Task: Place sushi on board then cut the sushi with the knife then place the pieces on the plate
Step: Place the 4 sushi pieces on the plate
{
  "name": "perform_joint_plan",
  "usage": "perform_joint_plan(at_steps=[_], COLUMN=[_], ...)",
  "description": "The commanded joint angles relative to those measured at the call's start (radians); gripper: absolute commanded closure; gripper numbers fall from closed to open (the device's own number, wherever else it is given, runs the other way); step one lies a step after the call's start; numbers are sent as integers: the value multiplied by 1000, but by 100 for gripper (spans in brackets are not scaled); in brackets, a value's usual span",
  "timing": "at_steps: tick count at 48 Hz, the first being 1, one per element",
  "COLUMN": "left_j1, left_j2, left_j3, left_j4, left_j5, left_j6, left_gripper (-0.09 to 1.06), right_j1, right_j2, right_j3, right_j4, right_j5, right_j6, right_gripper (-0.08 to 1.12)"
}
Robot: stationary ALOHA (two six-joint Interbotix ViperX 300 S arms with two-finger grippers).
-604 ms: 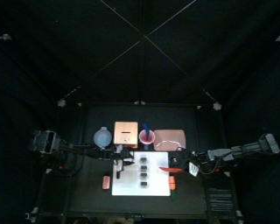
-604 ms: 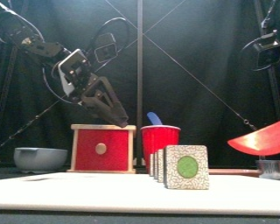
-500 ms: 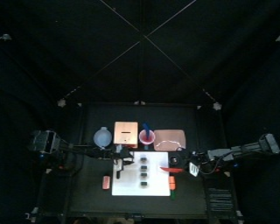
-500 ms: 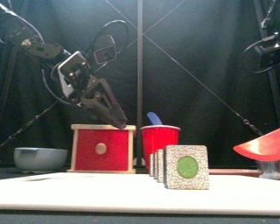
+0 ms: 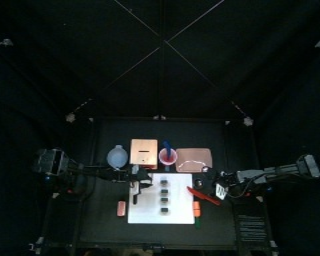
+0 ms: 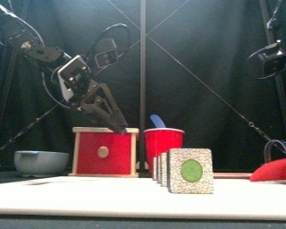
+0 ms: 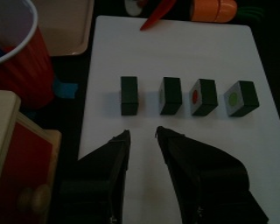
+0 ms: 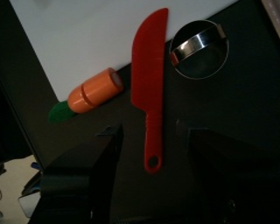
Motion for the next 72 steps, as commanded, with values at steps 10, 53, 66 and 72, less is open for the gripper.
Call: perform_joint_plan(at_steps=[10,53,66,72], left_j1=[5,11,11,11], left_j2=[-11,20,26,26], left_j3=[-11,12,12,11], left_j4=[0,2,5,5], left_j5=[-15,-8,-8,-6], left_j6=[-2,-2,2,2], left_gripper=[25,25,25,25], right_j1=[-58,-123,-129,-129], right_j2=[75,769,896,923], right_j3=[-121,-417,-479,-495], right_j4=[-268,-627,-644,-643], right_j5=[-163,-649,-649,-649], right_j6=[-3,-15,-14,-9], right_gripper=[19,17,17,17])
